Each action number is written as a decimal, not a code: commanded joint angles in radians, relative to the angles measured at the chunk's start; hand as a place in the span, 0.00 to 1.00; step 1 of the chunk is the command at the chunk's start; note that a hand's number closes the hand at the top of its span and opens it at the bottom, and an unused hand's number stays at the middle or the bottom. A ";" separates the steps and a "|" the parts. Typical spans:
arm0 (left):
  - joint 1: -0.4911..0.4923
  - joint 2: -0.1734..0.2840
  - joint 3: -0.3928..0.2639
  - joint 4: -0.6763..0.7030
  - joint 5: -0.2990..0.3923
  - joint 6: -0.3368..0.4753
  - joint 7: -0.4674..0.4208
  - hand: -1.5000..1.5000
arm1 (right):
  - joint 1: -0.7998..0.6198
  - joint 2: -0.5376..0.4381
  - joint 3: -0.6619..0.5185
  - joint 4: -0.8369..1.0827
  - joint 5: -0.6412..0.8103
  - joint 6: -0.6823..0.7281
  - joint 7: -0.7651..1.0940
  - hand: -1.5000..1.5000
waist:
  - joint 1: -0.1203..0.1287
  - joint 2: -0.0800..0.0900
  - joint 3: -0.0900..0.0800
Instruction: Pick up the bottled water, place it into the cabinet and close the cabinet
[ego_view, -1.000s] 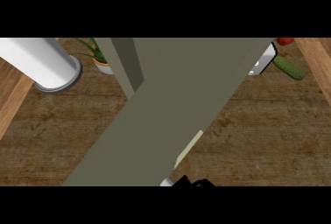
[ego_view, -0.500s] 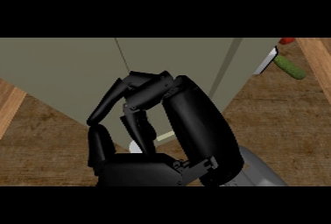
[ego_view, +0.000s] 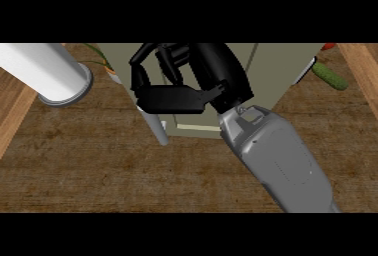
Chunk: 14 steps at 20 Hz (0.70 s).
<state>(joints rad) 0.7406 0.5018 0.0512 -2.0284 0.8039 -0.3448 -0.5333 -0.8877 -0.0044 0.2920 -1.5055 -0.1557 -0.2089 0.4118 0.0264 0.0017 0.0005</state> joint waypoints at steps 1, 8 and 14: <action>-0.042 -0.005 0.033 0.061 0.022 -0.035 0.020 1.00 | -0.055 0.004 -0.023 0.183 -0.039 0.002 -0.087 1.00 | -0.003 0.002 -0.001; -0.057 -0.009 0.053 0.035 0.009 -0.016 0.039 1.00 | -0.076 -0.041 -0.119 0.362 -0.041 0.099 -0.198 1.00 | 0.006 0.011 -0.001; -0.049 0.007 0.042 0.002 0.035 -0.041 0.068 1.00 | -0.084 -0.042 -0.105 0.447 -0.012 0.052 -0.244 1.00 | 0.021 0.016 -0.001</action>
<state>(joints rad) 0.6907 0.5016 0.0911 -2.0108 0.8324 -0.3825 -0.4807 -0.9731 0.0003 0.2726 -1.2444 -0.1957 -0.1057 0.1744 0.0482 -0.0375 -0.0072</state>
